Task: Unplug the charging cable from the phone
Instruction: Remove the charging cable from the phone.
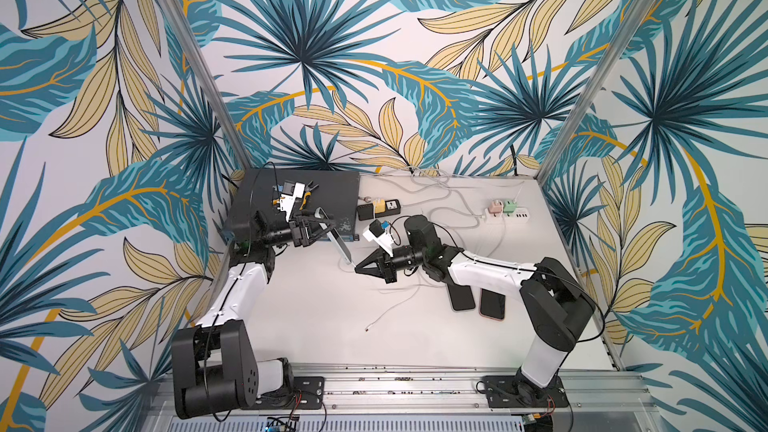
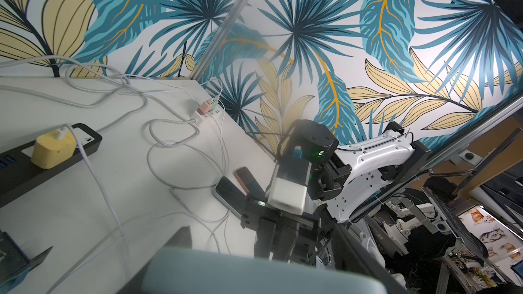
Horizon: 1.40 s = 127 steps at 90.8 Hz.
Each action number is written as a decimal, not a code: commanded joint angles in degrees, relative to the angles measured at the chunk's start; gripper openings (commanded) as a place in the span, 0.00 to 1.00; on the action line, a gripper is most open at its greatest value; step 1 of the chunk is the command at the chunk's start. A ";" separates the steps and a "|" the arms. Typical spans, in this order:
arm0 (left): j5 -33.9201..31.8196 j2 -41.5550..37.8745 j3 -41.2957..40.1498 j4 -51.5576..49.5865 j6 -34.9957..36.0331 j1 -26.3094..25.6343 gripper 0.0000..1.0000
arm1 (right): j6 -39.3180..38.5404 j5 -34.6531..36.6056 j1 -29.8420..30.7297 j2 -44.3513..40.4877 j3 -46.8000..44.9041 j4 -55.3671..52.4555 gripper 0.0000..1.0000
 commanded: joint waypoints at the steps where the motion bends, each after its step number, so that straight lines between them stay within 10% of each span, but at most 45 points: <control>1: 0.12 0.03 1.02 -0.17 0.99 -0.07 0.43 | -0.70 0.17 0.26 -1.12 -1.18 -1.10 0.00; 52: 0.29 -0.05 1.43 -0.38 0.83 0.63 0.42 | -0.79 0.79 0.33 -2.03 -4.21 -0.79 0.00; 101: 0.55 -0.32 1.27 -0.04 0.82 0.72 0.43 | 10.45 28.55 0.30 4.22 2.58 -11.52 0.00; 127: 0.68 -0.41 1.27 -0.03 0.83 0.72 0.43 | 11.70 29.87 0.55 7.04 5.20 -14.17 0.00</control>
